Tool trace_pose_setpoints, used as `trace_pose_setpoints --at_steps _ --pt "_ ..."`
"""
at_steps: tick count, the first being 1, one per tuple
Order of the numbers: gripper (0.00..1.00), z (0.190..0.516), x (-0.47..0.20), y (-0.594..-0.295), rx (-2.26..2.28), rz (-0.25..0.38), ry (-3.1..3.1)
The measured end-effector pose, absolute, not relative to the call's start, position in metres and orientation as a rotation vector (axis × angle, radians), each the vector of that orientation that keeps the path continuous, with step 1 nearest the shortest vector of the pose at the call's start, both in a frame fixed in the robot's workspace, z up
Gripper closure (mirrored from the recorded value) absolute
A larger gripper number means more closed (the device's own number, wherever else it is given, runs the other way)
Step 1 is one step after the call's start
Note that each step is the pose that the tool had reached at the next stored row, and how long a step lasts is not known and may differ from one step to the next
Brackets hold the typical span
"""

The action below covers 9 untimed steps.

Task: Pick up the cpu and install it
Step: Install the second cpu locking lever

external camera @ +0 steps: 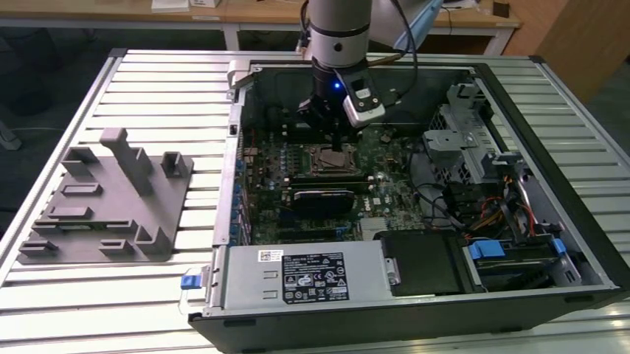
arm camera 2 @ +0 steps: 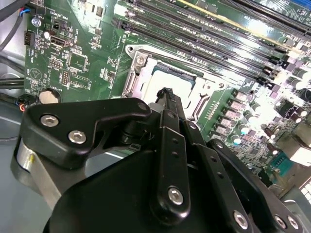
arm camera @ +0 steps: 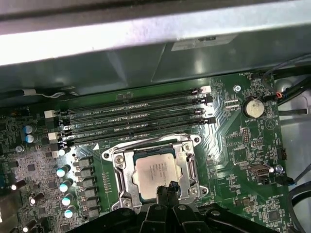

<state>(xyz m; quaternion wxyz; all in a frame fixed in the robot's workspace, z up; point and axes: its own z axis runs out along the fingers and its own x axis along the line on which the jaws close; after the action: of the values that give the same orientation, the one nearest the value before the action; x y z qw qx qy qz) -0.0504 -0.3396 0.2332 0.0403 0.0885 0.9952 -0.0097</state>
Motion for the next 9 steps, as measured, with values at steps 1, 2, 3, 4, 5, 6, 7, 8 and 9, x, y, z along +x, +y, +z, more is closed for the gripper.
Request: trace_pose_setpoints --at_steps 1,2,3,4,5,6,7,8,9 --pt "0.89 0.233 -0.05 -0.341 0.271 -0.026 3.049" --pt "0.89 0.233 -0.05 -0.343 0.271 -0.024 3.049" --pt "0.89 0.233 -0.05 -0.344 0.271 -0.023 3.049" --pt "0.89 0.233 -0.05 -0.346 0.271 -0.021 3.049" --pt "0.89 0.233 -0.05 -0.347 0.272 -0.019 3.05" --pt "0.89 0.233 -0.05 -0.349 0.272 -0.018 3.05" --pt "0.89 0.233 -0.05 -0.35 0.272 -0.016 3.05" --pt "0.89 0.233 -0.05 -0.352 0.272 -0.015 3.05" --pt "0.89 0.233 -0.05 -0.353 0.272 -0.015 3.05"
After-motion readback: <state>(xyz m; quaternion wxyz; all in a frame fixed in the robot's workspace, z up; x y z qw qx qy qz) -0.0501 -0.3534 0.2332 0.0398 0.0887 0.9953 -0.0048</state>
